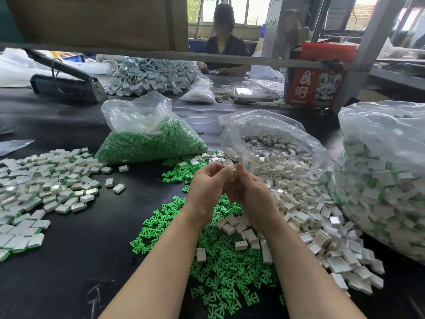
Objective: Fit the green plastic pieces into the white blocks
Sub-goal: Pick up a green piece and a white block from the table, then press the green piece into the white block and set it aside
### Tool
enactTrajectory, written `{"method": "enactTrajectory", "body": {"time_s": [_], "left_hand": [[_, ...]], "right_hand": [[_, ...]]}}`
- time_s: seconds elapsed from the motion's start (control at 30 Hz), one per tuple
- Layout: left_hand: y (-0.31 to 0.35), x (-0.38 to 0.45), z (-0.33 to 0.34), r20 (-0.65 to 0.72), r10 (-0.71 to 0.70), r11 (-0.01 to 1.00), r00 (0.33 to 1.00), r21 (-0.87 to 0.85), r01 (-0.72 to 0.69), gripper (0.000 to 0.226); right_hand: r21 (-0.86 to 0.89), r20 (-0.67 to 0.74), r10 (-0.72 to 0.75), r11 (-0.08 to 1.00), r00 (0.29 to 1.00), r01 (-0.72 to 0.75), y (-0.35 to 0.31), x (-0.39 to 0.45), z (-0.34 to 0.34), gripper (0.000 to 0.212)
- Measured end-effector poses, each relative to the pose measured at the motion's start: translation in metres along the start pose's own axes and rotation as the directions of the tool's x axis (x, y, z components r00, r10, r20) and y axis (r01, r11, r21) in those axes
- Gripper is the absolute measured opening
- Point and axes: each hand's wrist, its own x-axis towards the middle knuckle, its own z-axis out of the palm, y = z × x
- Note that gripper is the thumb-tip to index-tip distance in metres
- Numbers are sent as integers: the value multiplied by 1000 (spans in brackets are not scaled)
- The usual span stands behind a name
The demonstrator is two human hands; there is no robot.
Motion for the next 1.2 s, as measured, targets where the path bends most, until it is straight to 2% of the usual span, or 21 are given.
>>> {"method": "enactTrajectory", "body": {"time_s": [0.1, 0.2, 0.3, 0.4, 0.47, 0.57, 0.63, 0.7, 0.77, 0.83, 1.03, 1.13, 1.2], "left_hand": [[5, 0, -6, 53, -45, 998, 998, -46, 48, 5], [8, 2, -13, 91, -97, 989, 991, -103, 106, 24], [10, 1, -15, 98, -132, 982, 986, -121, 143, 16], [13, 2, -21, 82, -115, 992, 990, -50, 119, 19], [18, 3, -32, 17, -82, 996, 996, 42, 81, 25], [22, 9, -65, -219, 50, 956, 974, 293, 17, 23], [23, 11, -95, -351, 207, 846, 913, 533, 13, 19], [22, 9, -125, -418, 303, 665, 856, 737, 125, 17], [23, 2, -147, -507, 343, 468, 791, 822, 324, 12], [25, -3, -159, -588, 362, 333, 723, 806, 489, 9], [29, -5, -165, -684, 358, 184, 636, 719, 670, 28], [31, -3, -156, -666, 357, 111, 655, 727, 678, 33], [31, 1, -148, -602, 389, 152, 697, 788, 596, 30]], "right_hand": [[33, 12, 0, 999, 1000, 0, 0, 1, -2, 47], [34, 10, -4, 999, 1000, 4, -1, 1, -3, 42], [14, -19, 13, 1000, 1000, -13, -2, 1, -3, 39], [14, -52, 20, 1000, 998, -19, -4, 1, -3, 39], [-14, -80, -1, 1000, 997, 0, -5, 1, -3, 39], [-108, -133, -64, 993, 989, 50, -6, 2, -5, 35], [-219, -173, -117, 973, 978, 78, -6, 3, -5, 33], [-336, -210, -172, 937, 963, 94, -5, 3, -5, 33], [-459, -239, -225, 884, 945, 94, -4, 4, -5, 33], [-569, -261, -267, 819, 928, 76, -2, 6, -7, 32], [-832, -232, -319, 554, 919, -18, 2, 7, -14, 22], [-926, -185, -232, 366, 955, -91, 1, 6, -13, 13], [-971, -180, -182, 191, 967, -145, 1, 5, -12, 12]]}}
